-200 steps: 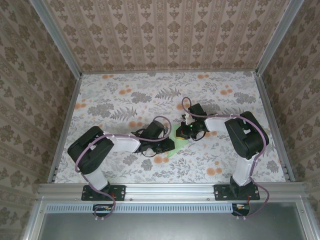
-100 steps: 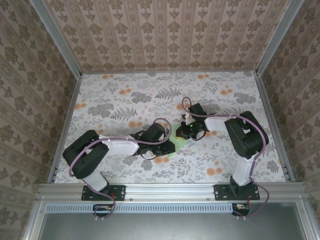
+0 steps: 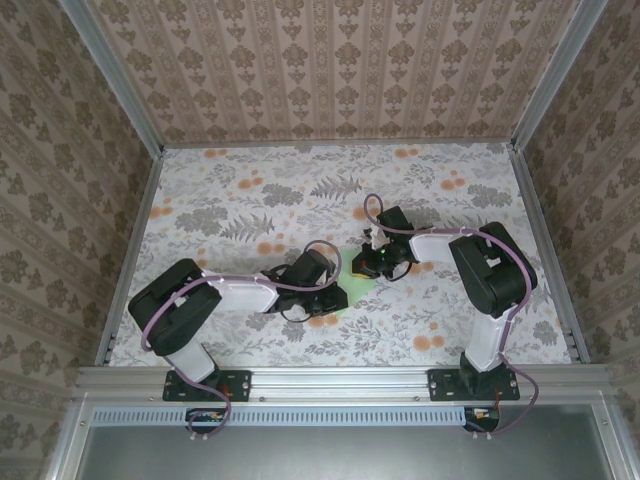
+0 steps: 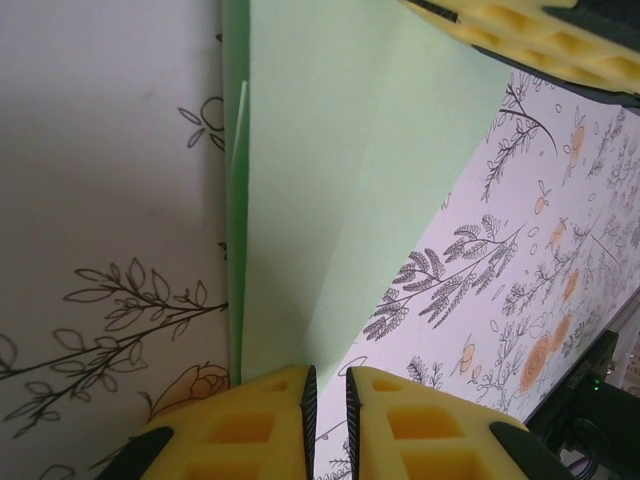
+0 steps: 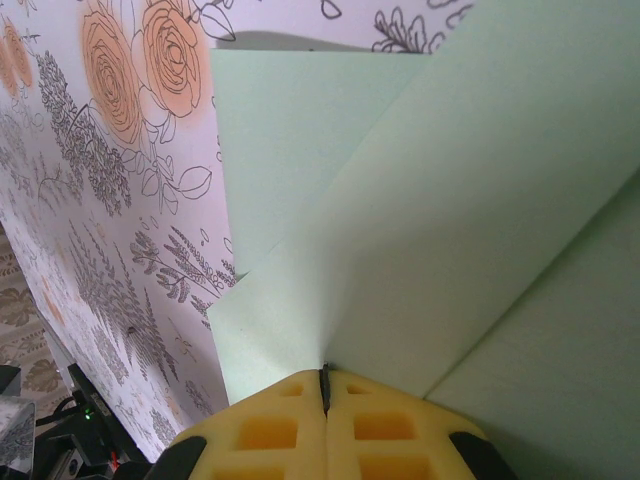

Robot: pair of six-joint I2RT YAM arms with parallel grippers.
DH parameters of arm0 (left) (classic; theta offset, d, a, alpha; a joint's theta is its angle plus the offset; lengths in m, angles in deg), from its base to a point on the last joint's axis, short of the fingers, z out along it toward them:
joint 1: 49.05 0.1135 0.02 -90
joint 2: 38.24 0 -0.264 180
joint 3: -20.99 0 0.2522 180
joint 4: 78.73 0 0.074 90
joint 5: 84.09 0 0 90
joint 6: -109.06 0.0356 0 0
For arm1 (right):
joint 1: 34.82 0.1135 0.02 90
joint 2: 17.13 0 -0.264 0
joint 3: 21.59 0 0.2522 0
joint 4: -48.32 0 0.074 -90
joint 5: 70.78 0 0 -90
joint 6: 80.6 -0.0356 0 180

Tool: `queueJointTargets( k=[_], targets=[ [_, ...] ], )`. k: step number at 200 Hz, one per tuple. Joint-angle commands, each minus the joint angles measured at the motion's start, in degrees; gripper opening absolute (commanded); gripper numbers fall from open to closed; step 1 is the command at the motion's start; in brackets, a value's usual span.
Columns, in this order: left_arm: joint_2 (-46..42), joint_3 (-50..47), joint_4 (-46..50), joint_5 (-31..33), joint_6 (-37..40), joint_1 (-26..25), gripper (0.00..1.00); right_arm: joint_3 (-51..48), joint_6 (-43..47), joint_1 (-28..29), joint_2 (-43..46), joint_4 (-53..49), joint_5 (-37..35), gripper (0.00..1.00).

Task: Fold a paper plane with a square sheet of paper (pick it up from the middle)
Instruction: Fourth fold the wing at the center of the table.

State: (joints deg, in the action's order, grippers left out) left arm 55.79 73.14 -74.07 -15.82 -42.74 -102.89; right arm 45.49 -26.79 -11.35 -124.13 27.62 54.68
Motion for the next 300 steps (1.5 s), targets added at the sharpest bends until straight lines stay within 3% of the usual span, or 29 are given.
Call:
queueJointTargets(
  k=[1,70,130,189,257,300],
  targets=[
    [0.97,-1.63,1.72,0.54,-1.46,-0.81,0.18,-2.24,0.72,0.04,-6.08,-6.04,-10.72,0.0],
    [1.51,-4.46,4.76,0.34,-4.47,-1.96,0.16,-2.38,0.74,0.09,-6.38,-6.23,-10.8,0.0],
    [-4.81,-8.51,4.54,-0.32,-4.56,-2.36,0.05,-2.35,0.83,0.02,-6.47,-6.44,-11.02,0.0],
    [-16.47,-6.09,3.79,7.57,2.28,0.12,0.02,-2.35,0.76,0.02,-6.97,-6.15,-11.03,0.0],
    [-4.53,-0.53,-3.67,2.68,2.49,1.53,0.0,-2.08,0.41,0.03,-6.86,-6.23,-10.52,0.0],
    [-1.25,-0.02,-1.26,2.74,2.21,1.49,0.0,-2.17,0.32,0.05,-6.56,-6.36,-10.54,0.0]
  ],
)
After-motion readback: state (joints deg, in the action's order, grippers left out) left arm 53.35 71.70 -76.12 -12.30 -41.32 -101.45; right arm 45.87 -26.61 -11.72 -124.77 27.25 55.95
